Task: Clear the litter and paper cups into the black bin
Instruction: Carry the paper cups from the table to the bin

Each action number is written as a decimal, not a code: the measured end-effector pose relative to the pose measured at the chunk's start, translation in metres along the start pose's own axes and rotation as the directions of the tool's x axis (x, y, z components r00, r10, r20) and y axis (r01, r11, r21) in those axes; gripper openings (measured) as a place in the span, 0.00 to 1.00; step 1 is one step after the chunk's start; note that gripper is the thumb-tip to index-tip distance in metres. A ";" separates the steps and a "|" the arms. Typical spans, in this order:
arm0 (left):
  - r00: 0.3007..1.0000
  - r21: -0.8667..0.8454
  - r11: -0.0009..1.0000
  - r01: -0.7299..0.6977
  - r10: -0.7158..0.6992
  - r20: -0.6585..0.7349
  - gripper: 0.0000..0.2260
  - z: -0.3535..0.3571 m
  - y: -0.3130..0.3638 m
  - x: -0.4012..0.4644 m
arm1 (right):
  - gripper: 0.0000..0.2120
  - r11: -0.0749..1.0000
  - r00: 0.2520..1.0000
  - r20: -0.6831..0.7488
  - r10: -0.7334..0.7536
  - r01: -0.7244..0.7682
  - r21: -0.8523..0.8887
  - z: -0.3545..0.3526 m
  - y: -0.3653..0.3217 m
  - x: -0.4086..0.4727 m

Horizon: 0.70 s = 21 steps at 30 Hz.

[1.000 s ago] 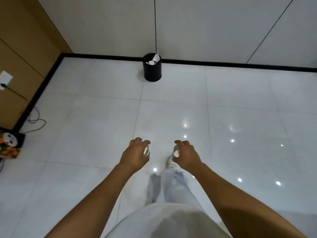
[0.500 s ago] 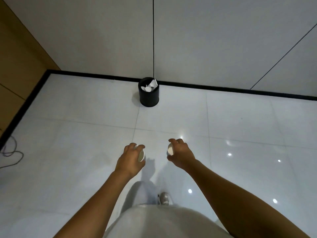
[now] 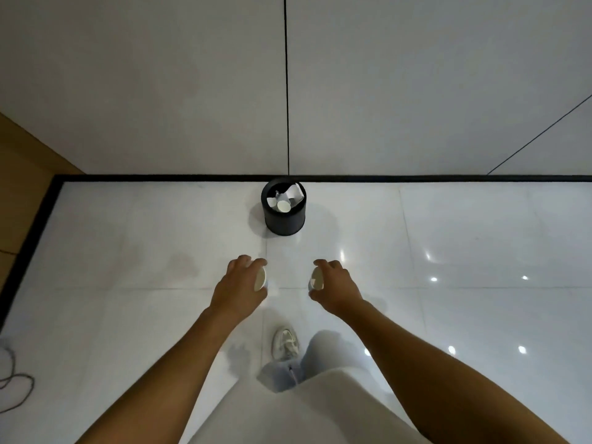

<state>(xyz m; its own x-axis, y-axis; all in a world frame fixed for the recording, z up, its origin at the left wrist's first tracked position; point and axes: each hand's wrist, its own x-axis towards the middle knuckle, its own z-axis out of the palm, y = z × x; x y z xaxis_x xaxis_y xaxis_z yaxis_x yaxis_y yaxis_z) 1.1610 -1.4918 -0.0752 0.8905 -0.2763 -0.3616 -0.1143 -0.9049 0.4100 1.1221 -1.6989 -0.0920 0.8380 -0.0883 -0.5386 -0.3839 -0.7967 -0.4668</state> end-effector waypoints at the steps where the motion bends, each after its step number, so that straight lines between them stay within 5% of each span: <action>1: 1.000 0.005 1.000 0.002 -0.002 0.017 0.23 -0.009 -0.006 0.018 | 0.33 1.000 1.000 0.010 0.015 -0.015 0.003 -0.002 -0.007 0.015; 21: 0.950 0.182 0.952 -0.245 0.198 0.243 0.24 -0.108 -0.045 0.380 | 0.32 0.875 0.930 0.054 0.362 -0.360 0.323 -0.052 -0.088 0.315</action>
<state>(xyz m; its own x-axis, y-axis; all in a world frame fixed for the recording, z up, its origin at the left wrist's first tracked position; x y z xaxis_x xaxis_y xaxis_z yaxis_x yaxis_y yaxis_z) 1.5526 -1.5208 -0.1406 0.7158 -0.5206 -0.4654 -0.4074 -0.8526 0.3272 1.4399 -1.6880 -0.1841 0.6197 -0.3388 -0.7080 -0.7628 -0.4723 -0.4417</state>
